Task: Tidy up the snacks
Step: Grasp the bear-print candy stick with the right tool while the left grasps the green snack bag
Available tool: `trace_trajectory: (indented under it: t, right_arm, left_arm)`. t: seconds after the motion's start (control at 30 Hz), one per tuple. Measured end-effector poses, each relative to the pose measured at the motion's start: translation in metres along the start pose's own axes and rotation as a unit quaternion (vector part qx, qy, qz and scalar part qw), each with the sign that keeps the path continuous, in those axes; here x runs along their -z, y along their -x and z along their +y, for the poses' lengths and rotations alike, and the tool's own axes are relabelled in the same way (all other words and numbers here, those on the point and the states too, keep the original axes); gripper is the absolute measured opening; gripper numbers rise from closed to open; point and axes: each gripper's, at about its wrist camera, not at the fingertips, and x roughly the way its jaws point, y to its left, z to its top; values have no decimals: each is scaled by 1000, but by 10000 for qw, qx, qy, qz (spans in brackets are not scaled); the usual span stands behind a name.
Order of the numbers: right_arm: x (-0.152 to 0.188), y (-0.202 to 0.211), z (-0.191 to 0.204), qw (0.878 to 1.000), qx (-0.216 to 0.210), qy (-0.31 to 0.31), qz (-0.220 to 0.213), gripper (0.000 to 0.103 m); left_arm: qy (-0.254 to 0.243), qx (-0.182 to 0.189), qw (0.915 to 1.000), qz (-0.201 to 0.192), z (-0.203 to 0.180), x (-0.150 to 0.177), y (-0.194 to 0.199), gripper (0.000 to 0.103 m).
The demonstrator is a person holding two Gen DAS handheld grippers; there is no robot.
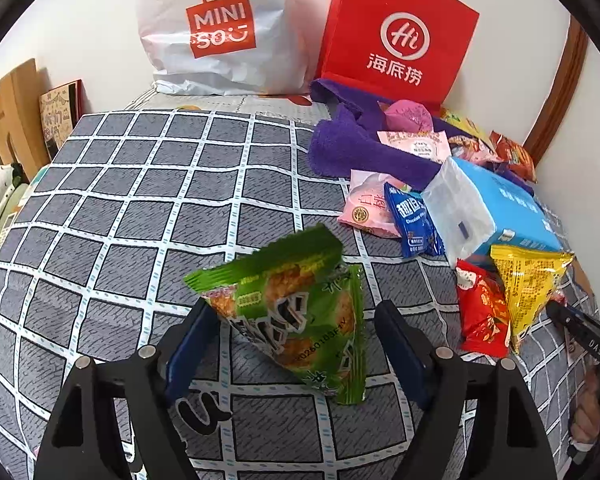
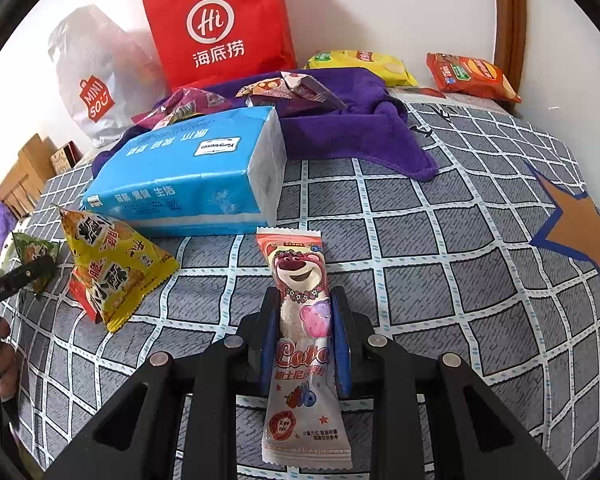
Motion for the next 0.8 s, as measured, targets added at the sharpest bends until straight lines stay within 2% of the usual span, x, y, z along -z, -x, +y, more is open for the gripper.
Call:
trace_trajectory:
  t: [0.13, 0.3, 0.47, 0.57, 0.8]
  right_arm:
    - [0, 0, 1, 10000, 38, 26, -3, 26]
    - [1, 0, 2, 10000, 85, 43, -12, 25]
    - [-1, 1, -2, 9998, 52, -185, 83, 23]
    - [-5, 8, -3, 9995, -81, -304, 90, 22]
    - [-19, 43, 12, 9998, -78, -72, -182, 22]
  left_arm:
    - [-193, -116, 9997, 85, -8, 0, -3, 88]
    - [-101, -12, 9999, 30, -4, 0, -1, 86]
    - [80, 156, 9998, 23, 2, -1, 5, 49]
    - [81, 409, 9991, 71, 2, -3, 11, 42]
    - [-103, 599, 9981, -110, -12, -8, 36, 41]
